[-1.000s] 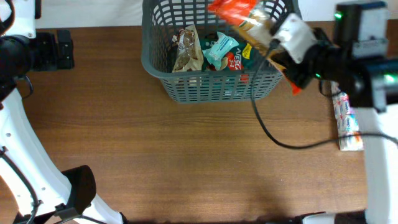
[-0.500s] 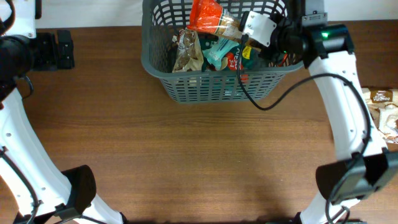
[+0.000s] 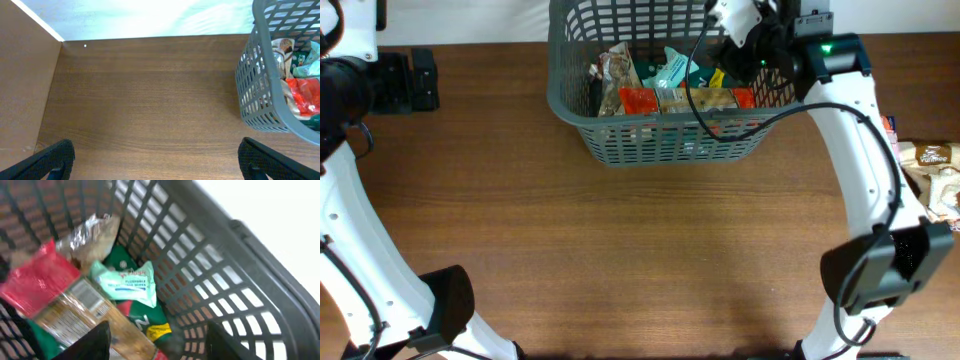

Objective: Pack container
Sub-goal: 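Grasp the orange pasta packet with the right gripper and place it in the basket, then grasp the Kleenex tissue stack with the right gripper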

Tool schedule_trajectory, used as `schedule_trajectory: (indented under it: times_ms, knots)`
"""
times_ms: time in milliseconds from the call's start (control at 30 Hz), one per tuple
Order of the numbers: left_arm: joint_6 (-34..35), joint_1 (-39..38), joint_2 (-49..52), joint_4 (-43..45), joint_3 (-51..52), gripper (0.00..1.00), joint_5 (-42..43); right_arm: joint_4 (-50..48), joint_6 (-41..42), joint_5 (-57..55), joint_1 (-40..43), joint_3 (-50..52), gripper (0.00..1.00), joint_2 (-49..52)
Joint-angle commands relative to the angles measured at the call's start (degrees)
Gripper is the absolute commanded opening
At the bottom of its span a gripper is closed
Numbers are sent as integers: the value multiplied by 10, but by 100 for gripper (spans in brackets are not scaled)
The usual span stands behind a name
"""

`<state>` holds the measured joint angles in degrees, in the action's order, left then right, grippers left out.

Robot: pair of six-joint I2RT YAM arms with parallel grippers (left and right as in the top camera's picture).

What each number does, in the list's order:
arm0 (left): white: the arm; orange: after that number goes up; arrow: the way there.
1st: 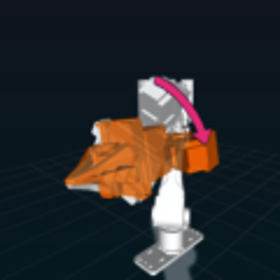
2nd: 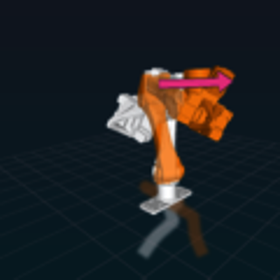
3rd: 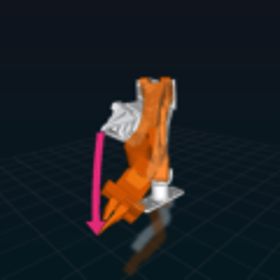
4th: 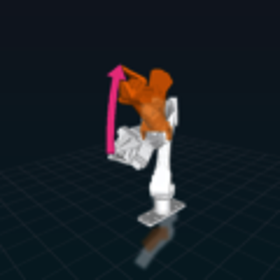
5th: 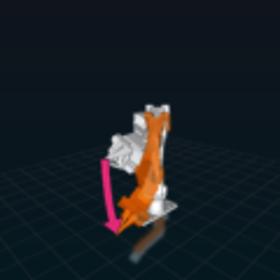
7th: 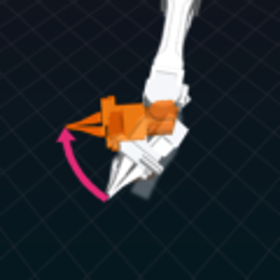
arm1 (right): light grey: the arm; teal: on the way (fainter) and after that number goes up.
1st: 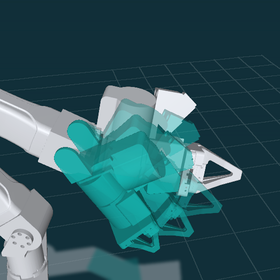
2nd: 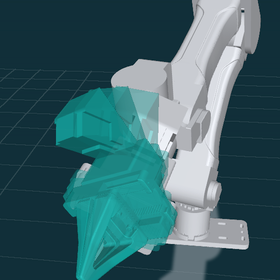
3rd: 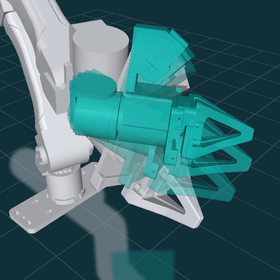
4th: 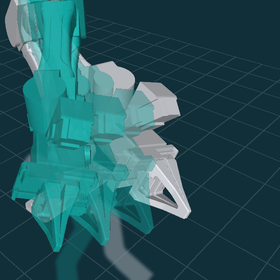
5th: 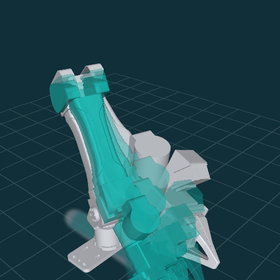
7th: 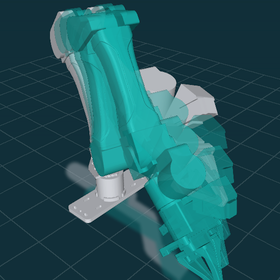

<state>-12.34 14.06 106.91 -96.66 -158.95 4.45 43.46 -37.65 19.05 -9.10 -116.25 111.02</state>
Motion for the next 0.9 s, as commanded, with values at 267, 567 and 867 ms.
schedule_trajectory:
  times_ms: [267, 567, 867]
  knots:
    - [7, 3, -9, 0, 1, 99, 2, 229, 262, -309, 134, -56, 75, -226]
    - [7, 3, -9, 0, 1, 99, 2, 361, 311, -226, 397, 21, 74, -125]
    - [7, 3, -9, 0, 1, 99, 2, 351, 297, -143, 437, 59, 72, 58]
